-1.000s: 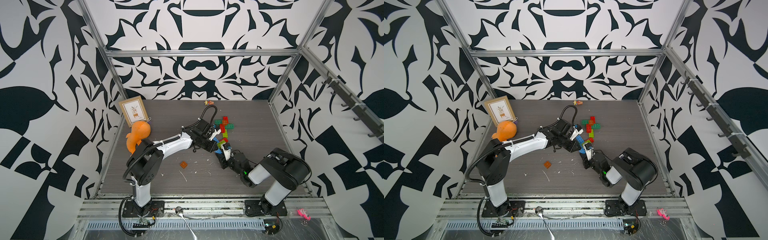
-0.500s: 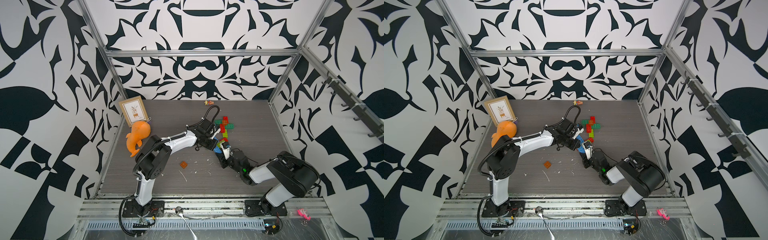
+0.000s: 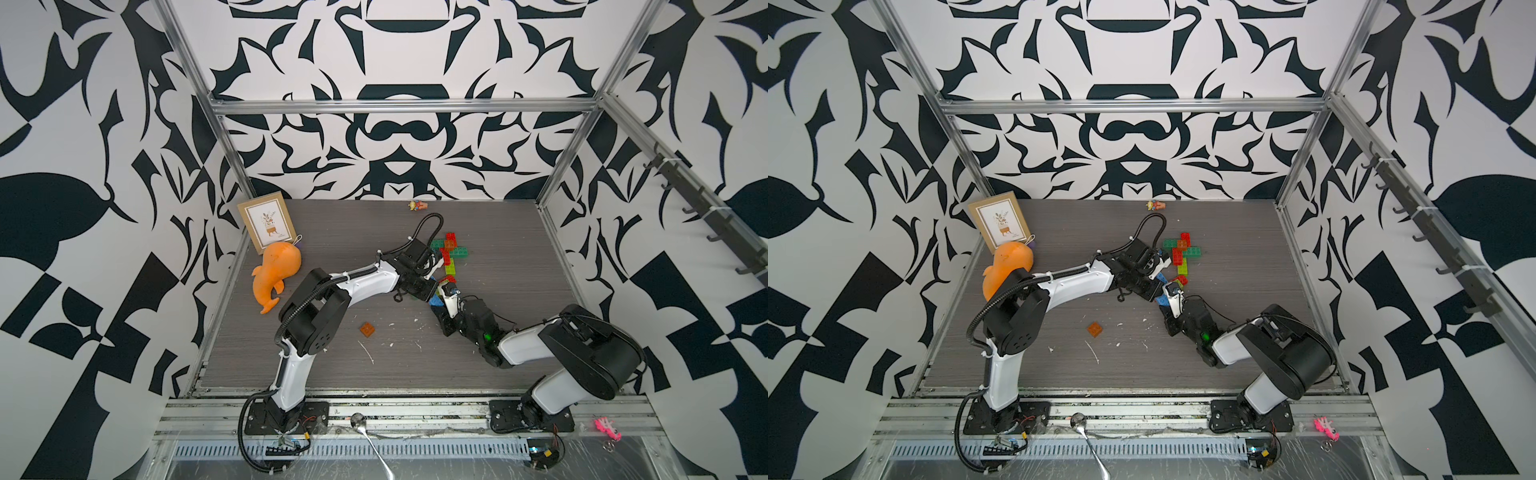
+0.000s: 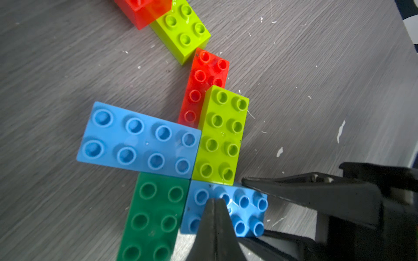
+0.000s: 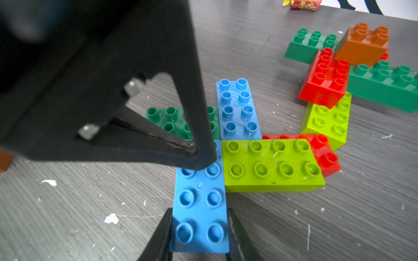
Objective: Assemble a small pinwheel with lego
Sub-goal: Assemble the lego brick with the lego brick.
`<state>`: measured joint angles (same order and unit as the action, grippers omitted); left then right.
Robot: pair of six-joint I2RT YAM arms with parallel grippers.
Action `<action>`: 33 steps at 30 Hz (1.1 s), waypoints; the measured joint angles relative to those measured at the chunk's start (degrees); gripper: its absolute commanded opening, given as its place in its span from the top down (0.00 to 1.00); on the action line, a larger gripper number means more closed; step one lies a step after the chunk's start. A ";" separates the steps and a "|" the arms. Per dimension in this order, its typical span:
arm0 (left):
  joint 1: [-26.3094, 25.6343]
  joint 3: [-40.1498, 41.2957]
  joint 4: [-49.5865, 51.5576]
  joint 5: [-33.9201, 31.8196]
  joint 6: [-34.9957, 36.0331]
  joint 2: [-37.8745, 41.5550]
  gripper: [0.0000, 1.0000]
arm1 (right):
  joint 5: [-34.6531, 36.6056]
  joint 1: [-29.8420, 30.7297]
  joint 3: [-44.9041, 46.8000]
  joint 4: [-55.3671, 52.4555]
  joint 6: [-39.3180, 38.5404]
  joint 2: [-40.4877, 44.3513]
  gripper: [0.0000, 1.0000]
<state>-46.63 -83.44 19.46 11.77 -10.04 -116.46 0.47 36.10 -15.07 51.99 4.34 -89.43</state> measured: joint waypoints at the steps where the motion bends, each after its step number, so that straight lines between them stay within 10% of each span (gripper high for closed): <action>1: -0.04 -0.02 0.02 -0.11 0.02 -0.09 0.95 | 0.00 0.00 -0.11 -0.31 0.00 0.00 1.00; 13: 0.00 -0.35 0.07 0.31 -0.04 -0.61 0.97 | 0.24 -0.02 -1.51 -3.56 0.04 0.85 0.96; 22: 0.00 -0.31 -0.26 1.42 -0.26 -0.63 0.97 | 0.39 -0.07 -1.81 -7.50 0.24 3.37 0.61; 24: 0.00 -0.37 -0.24 1.55 -0.20 -0.74 0.97 | 0.42 -0.09 -1.81 -9.14 0.96 4.63 0.36; 33: -0.15 -2.16 -0.13 3.74 -0.33 -2.45 0.97 | -0.42 0.04 -1.79 -15.61 3.15 13.92 0.07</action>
<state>-46.78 -85.60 19.33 15.51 -10.37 -118.91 0.05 36.14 -16.86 36.38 7.49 -75.50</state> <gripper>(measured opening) 0.045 0.787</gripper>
